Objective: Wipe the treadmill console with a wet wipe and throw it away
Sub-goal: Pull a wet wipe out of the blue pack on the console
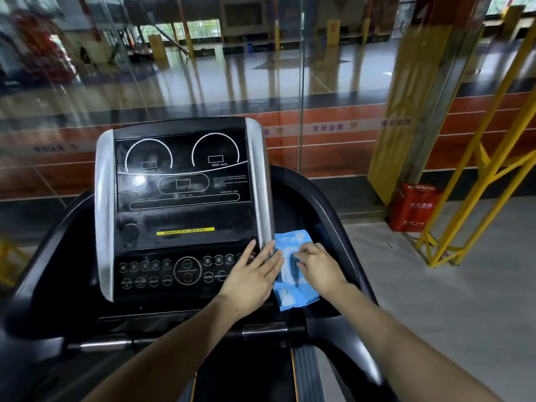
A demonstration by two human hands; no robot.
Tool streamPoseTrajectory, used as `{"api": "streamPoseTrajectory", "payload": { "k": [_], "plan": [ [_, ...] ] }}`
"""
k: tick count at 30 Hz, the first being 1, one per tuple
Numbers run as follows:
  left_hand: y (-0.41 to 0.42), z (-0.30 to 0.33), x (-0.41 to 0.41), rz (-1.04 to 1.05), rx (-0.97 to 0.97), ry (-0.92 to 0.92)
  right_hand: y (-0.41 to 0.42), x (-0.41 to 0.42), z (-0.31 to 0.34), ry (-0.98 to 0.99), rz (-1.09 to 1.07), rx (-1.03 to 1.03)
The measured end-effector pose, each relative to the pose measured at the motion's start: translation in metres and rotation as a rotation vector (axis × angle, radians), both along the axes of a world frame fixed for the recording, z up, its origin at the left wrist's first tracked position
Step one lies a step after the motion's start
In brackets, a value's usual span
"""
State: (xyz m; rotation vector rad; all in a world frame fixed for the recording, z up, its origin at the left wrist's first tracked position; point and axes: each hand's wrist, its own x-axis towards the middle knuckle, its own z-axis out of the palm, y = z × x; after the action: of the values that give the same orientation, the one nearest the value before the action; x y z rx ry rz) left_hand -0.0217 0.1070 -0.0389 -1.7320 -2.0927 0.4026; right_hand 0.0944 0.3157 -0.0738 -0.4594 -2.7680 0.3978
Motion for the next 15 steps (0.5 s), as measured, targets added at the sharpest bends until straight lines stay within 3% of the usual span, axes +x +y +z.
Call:
{"api": "streamPoseTrajectory", "payload": {
  "k": [9,15],
  "plan": [
    [-0.005,-0.005,0.007,0.036,0.012,-0.06,-0.004,-0.014,-0.002,0.031,-0.103,-0.084],
    [-0.006,0.0,0.011,0.041,0.007,-0.07,-0.011,-0.008,0.006,0.059,-0.061,0.006]
  ]
}}
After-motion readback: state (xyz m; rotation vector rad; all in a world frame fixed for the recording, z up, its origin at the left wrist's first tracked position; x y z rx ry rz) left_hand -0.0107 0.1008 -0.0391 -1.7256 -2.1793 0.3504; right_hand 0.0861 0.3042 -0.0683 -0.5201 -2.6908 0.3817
